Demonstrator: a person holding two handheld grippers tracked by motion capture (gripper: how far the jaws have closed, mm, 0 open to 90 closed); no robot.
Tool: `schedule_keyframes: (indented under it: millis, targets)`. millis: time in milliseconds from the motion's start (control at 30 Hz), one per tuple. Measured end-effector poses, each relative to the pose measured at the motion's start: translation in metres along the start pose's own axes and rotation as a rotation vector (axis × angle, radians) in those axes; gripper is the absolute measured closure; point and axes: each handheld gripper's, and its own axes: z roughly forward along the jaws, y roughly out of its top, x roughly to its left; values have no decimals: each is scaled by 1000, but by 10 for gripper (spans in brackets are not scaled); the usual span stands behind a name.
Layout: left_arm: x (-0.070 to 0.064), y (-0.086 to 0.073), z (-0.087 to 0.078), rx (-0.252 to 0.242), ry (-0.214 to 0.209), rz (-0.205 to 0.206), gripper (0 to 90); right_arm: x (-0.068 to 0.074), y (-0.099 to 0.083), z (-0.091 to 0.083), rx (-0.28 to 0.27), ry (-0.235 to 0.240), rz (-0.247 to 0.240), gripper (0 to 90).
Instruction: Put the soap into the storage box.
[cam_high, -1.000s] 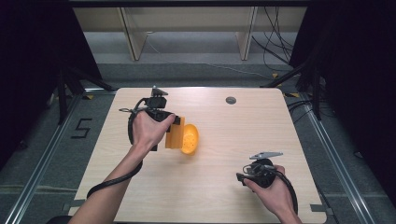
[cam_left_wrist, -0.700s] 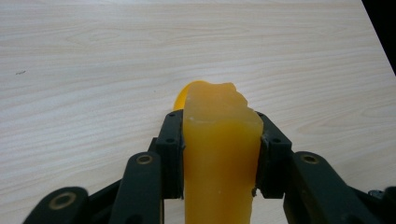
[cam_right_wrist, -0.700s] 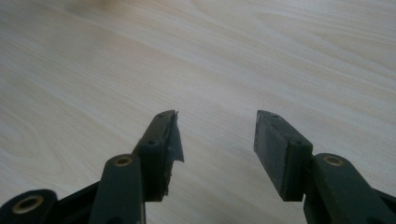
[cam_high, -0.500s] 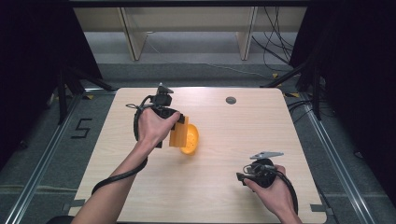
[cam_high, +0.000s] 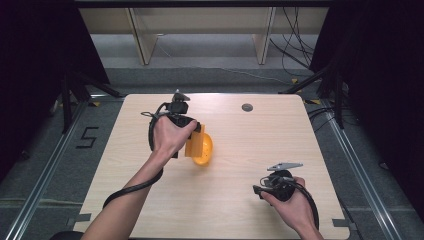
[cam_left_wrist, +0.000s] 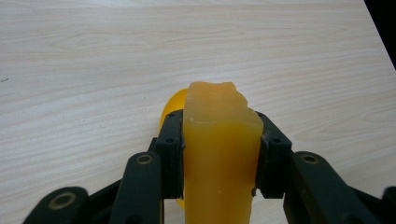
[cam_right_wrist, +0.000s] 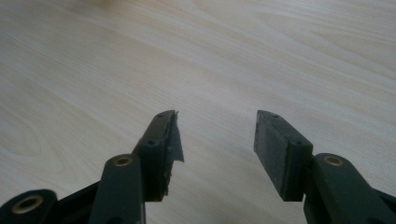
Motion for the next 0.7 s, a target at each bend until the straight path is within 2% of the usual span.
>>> schedule_keyframes:
  millis: [133,433,600,633,667,700]
  targets:
    - [-1,0,3,2,3,-2,605,0,0,1,4,-10,2,495]
    - [-2,-3,11,-2,10,0,605,0,0,1,3,-1,-6,495]
    - [-3,-2,13,12,10,3,605,0,0,0,1,0,-2,495]
    - [-4,-2,14,2,13,-2,605,0,0,-1,12,0,-4,495]
    - [-4,-2,15,16,15,4,605,0,1,-2,19,-13,-4,495]
    - [-5,-2,16,13,16,4,605,0,0,-1,7,-5,-1,494]
